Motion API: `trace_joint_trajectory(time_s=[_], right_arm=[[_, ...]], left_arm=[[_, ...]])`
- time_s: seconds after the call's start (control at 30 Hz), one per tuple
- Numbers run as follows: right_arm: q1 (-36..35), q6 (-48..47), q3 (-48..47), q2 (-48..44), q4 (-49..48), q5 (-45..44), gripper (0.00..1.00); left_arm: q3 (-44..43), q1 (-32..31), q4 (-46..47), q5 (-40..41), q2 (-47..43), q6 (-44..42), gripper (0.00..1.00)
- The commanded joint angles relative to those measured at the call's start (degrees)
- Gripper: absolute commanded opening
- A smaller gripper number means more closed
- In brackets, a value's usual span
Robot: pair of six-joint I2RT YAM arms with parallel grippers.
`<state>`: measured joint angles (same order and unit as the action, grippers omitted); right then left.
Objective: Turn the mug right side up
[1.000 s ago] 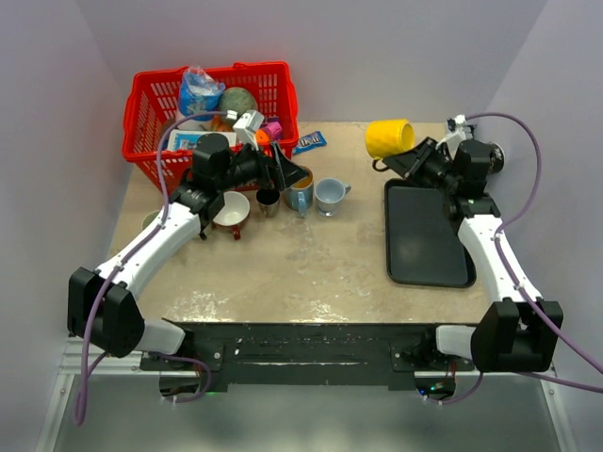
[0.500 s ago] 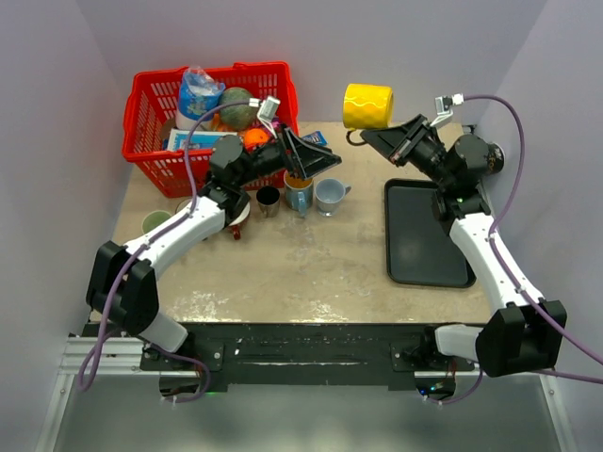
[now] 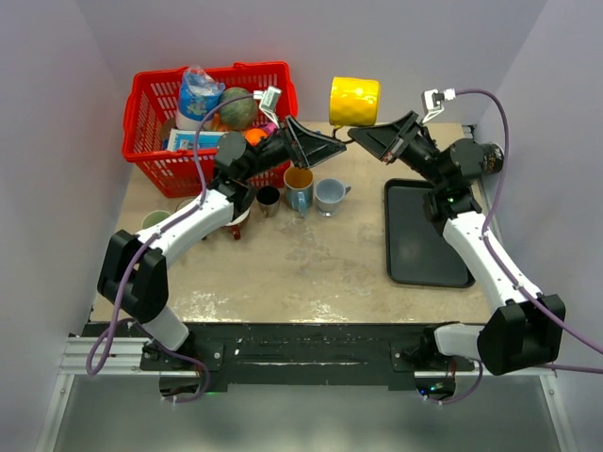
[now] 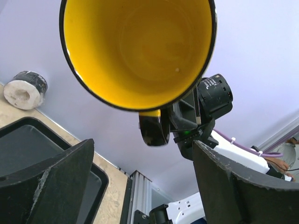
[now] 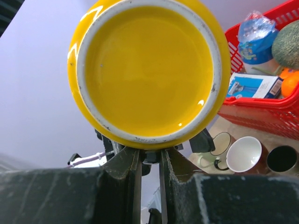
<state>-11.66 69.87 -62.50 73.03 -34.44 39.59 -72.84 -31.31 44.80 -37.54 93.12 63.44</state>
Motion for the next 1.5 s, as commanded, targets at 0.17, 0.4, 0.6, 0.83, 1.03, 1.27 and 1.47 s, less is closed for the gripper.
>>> trace_joint_trajectory(time_s=[0.17,0.4,0.6,0.83,1.03,1.27,1.47], right_arm=[[-1.78,-1.48,-1.84,-0.96,-6.44,0.66,0.00],[-2.14,-3.86,-1.31,-0.97,-4.24,1.54,0.00],[-2.31,-5.44,-1.13,-1.14,-2.48,2.42,0.00],[-2.93,-6.76,-1.05,-1.14,-1.34,3.21,0.00],[-3.54,-7.81,-0.87,-0.44,0.07,2.77,0.00],[-4.60,-8.60,-1.05,0.35,0.60,1.98,0.00],[-4.95,-13.25,-1.57,-0.08,7.96,0.22,0.00]], left_arm=[[-3.27,0.11,2.14,-0.17,0.48,2.74,0.79],[-2.84,0.90,1.96,0.54,0.13,3.88,0.54],[-1.78,1.78,3.98,1.24,-0.31,5.90,0.52],[-2.22,2.04,4.51,0.63,0.74,7.22,0.45],[-3.27,1.95,5.92,-1.22,2.41,9.16,0.41],[-3.28,1.87,3.72,-0.52,2.24,8.19,0.24],[-3.71,1.87,-2.33,1.59,0.58,3.89,0.00]])
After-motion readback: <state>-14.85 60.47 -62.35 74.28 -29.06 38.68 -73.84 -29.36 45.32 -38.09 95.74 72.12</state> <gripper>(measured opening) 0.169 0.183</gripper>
